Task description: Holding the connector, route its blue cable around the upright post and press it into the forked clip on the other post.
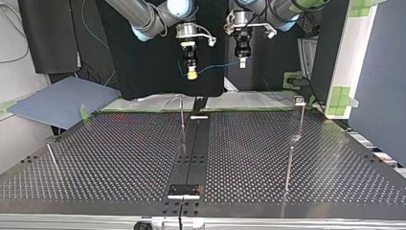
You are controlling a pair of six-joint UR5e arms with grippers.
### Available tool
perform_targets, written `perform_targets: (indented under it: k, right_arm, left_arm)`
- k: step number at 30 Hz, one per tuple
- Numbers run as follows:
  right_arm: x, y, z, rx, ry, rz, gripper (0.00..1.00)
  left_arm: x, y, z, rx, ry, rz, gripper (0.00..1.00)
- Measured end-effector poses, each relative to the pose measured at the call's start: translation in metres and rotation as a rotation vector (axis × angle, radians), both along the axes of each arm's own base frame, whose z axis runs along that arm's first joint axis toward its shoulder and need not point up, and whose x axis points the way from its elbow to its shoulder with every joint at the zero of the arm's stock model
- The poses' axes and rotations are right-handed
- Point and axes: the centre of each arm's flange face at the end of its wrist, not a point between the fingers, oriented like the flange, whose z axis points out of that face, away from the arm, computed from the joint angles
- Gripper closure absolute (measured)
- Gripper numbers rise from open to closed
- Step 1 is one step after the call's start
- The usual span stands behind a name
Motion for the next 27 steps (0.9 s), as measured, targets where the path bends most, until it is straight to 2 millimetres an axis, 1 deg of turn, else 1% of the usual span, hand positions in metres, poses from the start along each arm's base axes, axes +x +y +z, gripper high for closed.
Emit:
perform_targets:
  k: [3, 8, 9, 10, 14, 16, 18, 19, 20, 22, 23, 24, 25, 26, 27]
  right_arm:
    - [0.002, -0.004, 0.002, -0.006, -0.008, -0.026, 0.99]
    - [-0.001, -0.007, 0.003, -0.007, -0.011, -0.074, 0.99]
    - [-0.002, -0.007, 0.003, -0.007, -0.011, -0.082, 0.99]
    - [-0.003, -0.008, 0.003, -0.007, -0.012, -0.094, 0.99]
    - [-0.006, -0.011, -0.003, 0.000, -0.024, -0.129, 0.99]
    - [-0.007, -0.010, -0.007, 0.006, -0.034, -0.141, 0.99]
    - [-0.007, -0.010, -0.006, 0.008, -0.049, -0.151, 0.99]
    - [-0.007, -0.010, -0.004, 0.009, -0.060, -0.156, 0.99]
    - [-0.007, -0.011, -0.001, 0.010, -0.070, -0.158, 0.99]
    - [-0.006, -0.011, 0.007, 0.012, -0.093, -0.160, 0.99]
    - [-0.006, -0.011, 0.011, 0.013, -0.104, -0.161, 0.95]
    - [-0.006, -0.010, 0.015, 0.015, -0.112, -0.161, 0.95]
    - [-0.006, -0.010, 0.019, 0.019, -0.122, -0.161, 0.93]
    - [-0.006, -0.010, 0.023, 0.023, -0.129, -0.160, 0.87]
    - [-0.007, -0.010, 0.025, 0.026, -0.135, -0.159, 0.87]
  left_arm:
    - [0.000, 0.000, 0.000, 0.000, 0.000, 0.000, 1.00]
    - [0.000, 0.000, 0.000, 0.000, 0.000, 0.000, 1.00]
    - [0.000, 0.000, 0.000, 0.000, 0.000, 0.000, 0.98]
    - [0.000, 0.000, 0.000, 0.000, 0.000, 0.000, 0.98]
    - [0.002, -0.004, 0.003, 0.008, -0.011, -0.001, 0.98]
    - [0.007, -0.008, 0.010, 0.010, -0.025, -0.001, 0.98]
    - [0.013, -0.012, 0.018, 0.001, -0.039, -0.002, 0.98]
    - [0.015, -0.013, 0.022, -0.006, -0.045, -0.004, 0.98]
    - [0.019, -0.016, 0.027, -0.018, -0.054, -0.009, 0.95]
    - [0.025, -0.020, 0.036, -0.038, -0.068, -0.021, 0.95]
    - [0.029, -0.023, 0.042, -0.053, -0.077, -0.028, 0.95]
    - [0.032, -0.025, 0.047, -0.064, -0.084, -0.033, 0.95]
    - [0.034, -0.027, 0.052, -0.075, -0.091, -0.036, 0.95]
    - [0.037, -0.028, 0.056, -0.085, -0.097, -0.038, 0.95]
    - [0.040, -0.029, 0.062, -0.099, -0.104, -0.039, 0.95]
